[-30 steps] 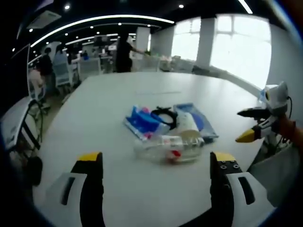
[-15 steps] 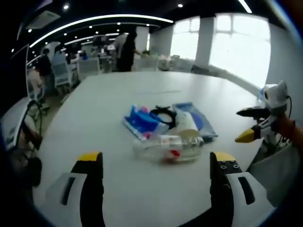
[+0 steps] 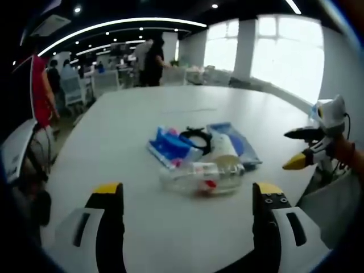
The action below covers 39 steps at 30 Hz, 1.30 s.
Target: Arrange the tabletop items into an orderly group along one side of the table until the central work area is clear of visible clutter.
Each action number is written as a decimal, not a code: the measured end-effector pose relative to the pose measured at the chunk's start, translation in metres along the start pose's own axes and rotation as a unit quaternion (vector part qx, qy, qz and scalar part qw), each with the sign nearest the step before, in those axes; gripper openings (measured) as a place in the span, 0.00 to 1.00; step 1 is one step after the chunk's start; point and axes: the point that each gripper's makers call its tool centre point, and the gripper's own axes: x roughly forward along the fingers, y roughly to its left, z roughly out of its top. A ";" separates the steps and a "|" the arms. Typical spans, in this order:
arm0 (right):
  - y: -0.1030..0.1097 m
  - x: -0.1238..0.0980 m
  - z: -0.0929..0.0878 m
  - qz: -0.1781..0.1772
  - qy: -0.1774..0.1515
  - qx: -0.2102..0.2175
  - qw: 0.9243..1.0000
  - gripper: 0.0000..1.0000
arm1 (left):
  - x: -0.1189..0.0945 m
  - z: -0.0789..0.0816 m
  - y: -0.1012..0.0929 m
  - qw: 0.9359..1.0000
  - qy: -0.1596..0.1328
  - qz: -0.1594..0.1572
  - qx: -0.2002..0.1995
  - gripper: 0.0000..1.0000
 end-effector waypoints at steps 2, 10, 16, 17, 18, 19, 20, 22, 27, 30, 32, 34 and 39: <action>0.001 0.000 0.000 0.001 0.000 0.000 1.000 0.99 | 0.000 0.000 0.000 1.000 -0.001 0.001 0.000 0.91; 0.002 0.001 -0.001 0.003 0.002 -0.004 1.000 0.99 | -0.001 0.001 0.001 1.000 -0.002 0.001 -0.001 0.92; 0.003 0.001 -0.001 0.005 0.004 -0.003 1.000 0.99 | 0.000 0.000 0.000 1.000 0.000 -0.001 0.001 0.92; 0.003 0.002 -0.001 0.005 0.004 -0.004 1.000 0.99 | 0.000 0.000 0.000 1.000 0.000 -0.001 0.002 0.92; 0.003 0.002 -0.001 0.005 0.005 -0.005 1.000 0.99 | 0.000 0.000 0.000 1.000 0.000 -0.002 0.001 0.92; 0.003 0.002 -0.001 0.006 0.005 -0.005 1.000 0.99 | 0.000 0.000 0.000 1.000 0.000 -0.002 0.001 0.92; 0.003 0.002 -0.002 0.006 0.006 -0.005 1.000 0.99 | 0.000 0.000 0.000 1.000 0.001 -0.002 0.001 0.92; 0.004 0.002 -0.001 0.006 0.005 -0.004 1.000 0.99 | 0.000 0.000 0.000 1.000 0.001 -0.002 0.002 0.92; 0.004 0.002 -0.001 0.008 0.006 -0.006 1.000 0.99 | 0.000 0.000 0.000 1.000 0.003 -0.003 0.003 0.92; 0.005 0.002 -0.001 0.009 0.006 -0.006 1.000 0.99 | 0.001 -0.001 -0.001 1.000 0.004 -0.005 0.004 0.92; 0.005 0.002 -0.002 0.010 0.007 -0.007 1.000 0.99 | 0.001 -0.001 -0.001 1.000 0.005 -0.005 0.004 0.92; 0.006 0.003 -0.003 0.011 0.008 -0.008 1.000 0.99 | 0.001 -0.002 0.000 1.000 0.006 -0.004 0.004 0.92; 0.007 0.003 -0.004 0.013 0.012 -0.013 1.000 0.99 | 0.001 -0.003 0.000 1.000 0.009 -0.004 0.006 0.92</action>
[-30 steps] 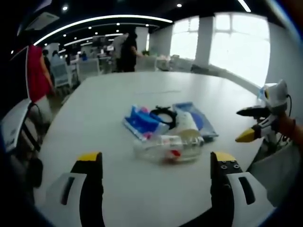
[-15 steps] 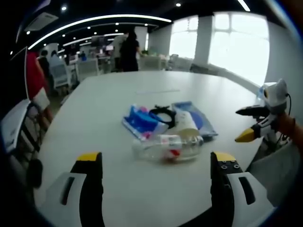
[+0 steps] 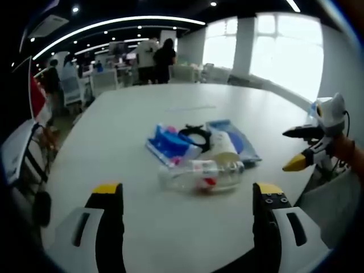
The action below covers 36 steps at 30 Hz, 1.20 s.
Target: Arrange the tabletop items into an orderly group along one side of the table until the central work area is clear of visible clutter.
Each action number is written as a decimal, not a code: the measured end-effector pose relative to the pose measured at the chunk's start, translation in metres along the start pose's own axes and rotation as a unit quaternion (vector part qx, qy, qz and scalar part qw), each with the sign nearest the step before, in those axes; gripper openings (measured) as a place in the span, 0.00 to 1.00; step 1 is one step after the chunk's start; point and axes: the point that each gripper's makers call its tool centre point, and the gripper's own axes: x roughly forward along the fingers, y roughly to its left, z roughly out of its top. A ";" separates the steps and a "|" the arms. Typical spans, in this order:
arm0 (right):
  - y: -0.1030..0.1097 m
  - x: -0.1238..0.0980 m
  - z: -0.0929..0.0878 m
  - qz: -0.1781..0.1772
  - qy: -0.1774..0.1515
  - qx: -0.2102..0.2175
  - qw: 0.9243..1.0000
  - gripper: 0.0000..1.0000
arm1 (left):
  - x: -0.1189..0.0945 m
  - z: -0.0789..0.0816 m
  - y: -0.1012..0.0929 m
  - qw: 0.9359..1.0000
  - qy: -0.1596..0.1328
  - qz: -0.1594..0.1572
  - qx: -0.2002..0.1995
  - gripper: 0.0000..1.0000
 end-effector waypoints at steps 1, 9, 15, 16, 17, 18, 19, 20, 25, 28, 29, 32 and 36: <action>0.000 0.000 0.000 0.000 0.000 0.000 1.000 0.99 | 0.000 0.000 0.000 1.000 0.000 0.000 0.000 0.92; 0.001 0.000 -0.001 0.003 0.002 -0.002 1.000 0.99 | 0.000 0.000 0.000 1.000 0.000 0.000 -0.001 0.92; 0.003 0.001 -0.001 0.007 0.003 -0.003 1.000 0.99 | 0.000 -0.001 0.000 1.000 0.001 -0.001 0.000 0.92; 0.003 0.001 -0.001 0.008 0.003 -0.002 1.000 0.99 | 0.000 -0.001 0.000 1.000 0.001 -0.001 0.000 0.92; 0.003 0.001 -0.001 0.009 0.003 -0.002 1.000 0.99 | 0.000 -0.001 0.000 1.000 0.001 -0.001 0.000 0.92; 0.004 0.001 -0.001 0.010 0.003 -0.002 1.000 0.99 | 0.000 -0.001 0.000 1.000 0.001 -0.001 0.000 0.92; 0.005 0.001 -0.001 0.012 0.003 -0.001 1.000 0.99 | 0.000 -0.001 0.000 1.000 0.001 -0.001 0.000 0.92; 0.006 0.002 -0.001 0.014 0.003 -0.001 1.000 0.99 | 0.000 -0.001 0.000 1.000 0.001 0.000 0.000 0.92; 0.010 0.002 0.001 0.023 0.000 -0.001 1.000 0.99 | 0.000 0.000 0.000 1.000 0.000 0.000 0.000 0.92; 0.018 0.001 0.009 0.043 -0.016 0.013 0.999 0.99 | 0.001 0.000 0.000 1.000 0.000 -0.002 0.002 0.92; 0.020 0.001 0.012 0.048 -0.020 0.011 0.999 0.99 | 0.001 0.000 0.000 1.000 0.000 -0.002 0.004 0.93; 0.034 0.003 0.025 0.071 -0.035 0.011 0.997 0.99 | 0.001 0.002 -0.001 1.000 -0.002 -0.003 0.007 0.93; 0.050 0.005 0.043 0.102 -0.048 0.002 0.994 0.99 | 0.001 0.003 0.001 1.000 -0.007 -0.001 0.005 0.94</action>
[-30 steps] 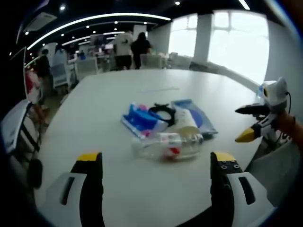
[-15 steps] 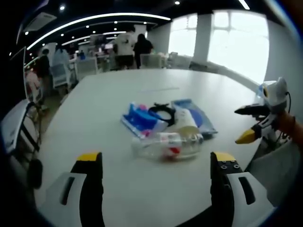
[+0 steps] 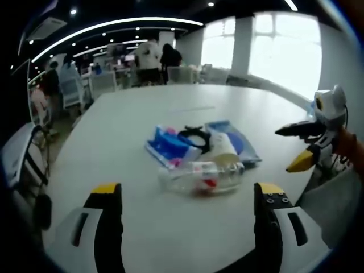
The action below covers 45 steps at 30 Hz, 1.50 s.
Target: Arrange the tabletop items into an orderly group along one side of the table until the central work area is clear of visible clutter.
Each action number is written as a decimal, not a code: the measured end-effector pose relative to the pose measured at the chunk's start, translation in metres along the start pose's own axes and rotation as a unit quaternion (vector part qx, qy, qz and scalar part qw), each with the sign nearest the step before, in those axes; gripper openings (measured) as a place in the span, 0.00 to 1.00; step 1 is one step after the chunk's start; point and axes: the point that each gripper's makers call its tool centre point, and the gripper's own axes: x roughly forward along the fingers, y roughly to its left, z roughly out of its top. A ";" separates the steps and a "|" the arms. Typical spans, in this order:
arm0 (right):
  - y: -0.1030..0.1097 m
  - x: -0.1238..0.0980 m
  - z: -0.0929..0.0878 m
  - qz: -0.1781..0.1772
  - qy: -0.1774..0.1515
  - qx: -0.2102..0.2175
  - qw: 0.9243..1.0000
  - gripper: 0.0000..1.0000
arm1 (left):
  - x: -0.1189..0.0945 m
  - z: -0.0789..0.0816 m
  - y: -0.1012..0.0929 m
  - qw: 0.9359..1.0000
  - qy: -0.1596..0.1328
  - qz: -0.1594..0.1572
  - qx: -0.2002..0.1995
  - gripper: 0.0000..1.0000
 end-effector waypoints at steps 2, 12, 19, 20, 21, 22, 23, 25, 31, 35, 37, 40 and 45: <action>0.003 0.003 0.008 0.009 -0.003 -0.007 1.000 0.99 | 0.000 0.002 0.000 1.000 -0.006 -0.001 -0.003 0.94; 0.017 0.034 0.049 0.061 -0.002 -0.061 0.996 0.99 | -0.004 0.009 0.002 1.000 -0.022 0.000 -0.006 0.97; 0.034 0.061 0.050 0.096 0.018 -0.079 0.992 0.99 | -0.004 0.009 0.003 1.000 -0.020 0.002 -0.006 0.97; 0.036 0.066 0.048 0.101 0.024 -0.085 0.991 0.99 | -0.004 0.009 0.002 1.000 -0.020 0.001 -0.005 0.98; 0.037 0.069 0.046 0.104 0.026 -0.088 0.990 0.97 | -0.004 0.009 0.002 1.000 -0.021 0.001 -0.004 0.98; 0.038 0.072 0.045 0.106 0.030 -0.090 0.990 0.96 | -0.004 0.009 0.002 1.000 -0.021 0.000 -0.003 0.98; 0.039 0.078 0.042 0.110 0.038 -0.089 0.989 0.96 | -0.004 0.009 0.002 1.000 -0.020 0.001 -0.002 0.98; 0.041 0.084 0.040 0.116 0.044 -0.094 0.988 0.95 | -0.004 0.009 0.003 1.000 -0.018 0.003 0.002 0.98; 0.044 0.101 0.031 0.127 0.063 -0.106 0.984 0.90 | -0.003 0.009 0.002 1.000 -0.017 0.002 0.003 0.98; 0.047 0.111 0.029 0.129 0.068 -0.126 0.981 0.86 | -0.001 0.008 -0.002 1.000 -0.013 -0.005 0.007 0.98; 0.051 0.117 0.028 0.136 0.070 -0.136 0.979 0.84 | 0.000 0.007 -0.003 1.000 -0.011 -0.007 0.010 0.98; 0.057 0.126 0.025 0.149 0.078 -0.138 0.976 0.82 | -0.001 0.007 -0.001 1.000 -0.009 -0.006 0.009 0.98; 0.066 0.138 0.019 0.165 0.089 -0.149 0.971 0.76 | -0.001 0.006 -0.002 1.000 -0.009 -0.010 0.003 0.97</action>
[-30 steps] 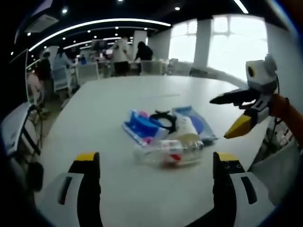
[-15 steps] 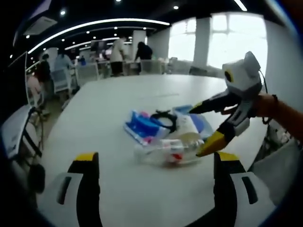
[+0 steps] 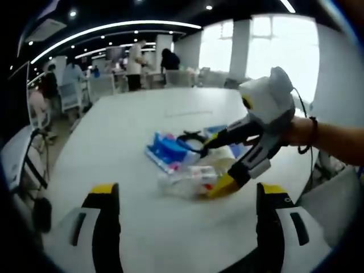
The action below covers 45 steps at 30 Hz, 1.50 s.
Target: Arrange the tabletop items into an orderly group along one side of the table until the central work area is clear of visible clutter.
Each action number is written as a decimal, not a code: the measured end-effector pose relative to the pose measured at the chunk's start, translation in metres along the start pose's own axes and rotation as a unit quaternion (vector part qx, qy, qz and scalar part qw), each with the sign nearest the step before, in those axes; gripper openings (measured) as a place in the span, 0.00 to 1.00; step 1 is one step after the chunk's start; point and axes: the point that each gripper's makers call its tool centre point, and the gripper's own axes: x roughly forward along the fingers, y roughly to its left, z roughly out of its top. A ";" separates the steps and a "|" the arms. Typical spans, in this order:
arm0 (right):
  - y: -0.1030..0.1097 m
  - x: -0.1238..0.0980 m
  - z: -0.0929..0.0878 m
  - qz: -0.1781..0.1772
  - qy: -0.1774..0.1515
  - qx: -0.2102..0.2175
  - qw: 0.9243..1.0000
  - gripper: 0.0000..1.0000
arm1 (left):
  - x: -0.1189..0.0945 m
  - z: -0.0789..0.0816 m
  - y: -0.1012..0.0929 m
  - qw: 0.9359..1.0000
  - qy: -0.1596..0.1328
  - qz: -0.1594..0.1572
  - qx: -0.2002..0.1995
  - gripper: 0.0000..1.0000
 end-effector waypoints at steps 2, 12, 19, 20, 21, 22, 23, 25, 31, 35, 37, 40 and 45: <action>0.002 0.005 -0.002 0.005 0.009 -0.004 1.000 0.75 | 0.000 -0.001 0.000 1.000 0.001 -0.001 0.001 0.97; 0.004 0.025 -0.010 0.020 0.047 -0.017 0.999 0.66 | 0.000 0.001 0.001 1.000 -0.005 0.000 -0.006 0.97; 0.002 0.032 -0.021 0.022 0.087 -0.023 0.996 0.58 | 0.000 0.001 0.003 1.000 -0.006 0.003 -0.010 0.96; 0.001 0.031 -0.024 0.019 0.098 -0.032 0.995 0.58 | 0.000 0.003 0.004 1.000 -0.012 0.003 -0.014 0.96; 0.000 0.032 -0.025 0.018 0.100 -0.035 0.994 0.58 | 0.000 0.003 0.004 1.000 -0.014 0.003 -0.015 0.96; 0.000 0.032 -0.026 0.018 0.104 -0.038 0.994 0.57 | 0.000 0.004 0.004 1.000 -0.014 0.002 -0.016 0.95; 0.000 0.033 -0.025 0.018 0.104 -0.038 0.994 0.56 | 0.000 0.003 0.003 1.000 -0.012 0.001 -0.015 0.95; -0.007 0.034 -0.026 0.000 0.116 -0.054 0.992 0.55 | 0.001 0.002 0.002 1.000 -0.008 0.001 -0.012 0.96; -0.011 0.038 -0.028 -0.005 0.132 -0.054 0.990 0.44 | 0.000 0.001 0.004 1.000 -0.010 0.005 -0.017 0.94; -0.015 0.038 -0.028 -0.007 0.139 -0.036 0.990 0.41 | -0.001 0.000 0.006 1.000 -0.007 0.009 -0.014 0.94; -0.014 0.038 -0.029 -0.004 0.142 -0.034 0.989 0.41 | -0.001 0.000 0.006 1.000 -0.006 0.009 -0.016 0.94; -0.013 0.039 -0.030 0.000 0.150 -0.036 0.988 0.41 | -0.003 0.003 0.007 1.000 -0.016 0.010 -0.023 0.92; -0.010 0.042 -0.031 0.014 0.154 -0.066 0.986 0.42 | -0.003 0.002 0.009 1.000 -0.014 0.013 -0.024 0.92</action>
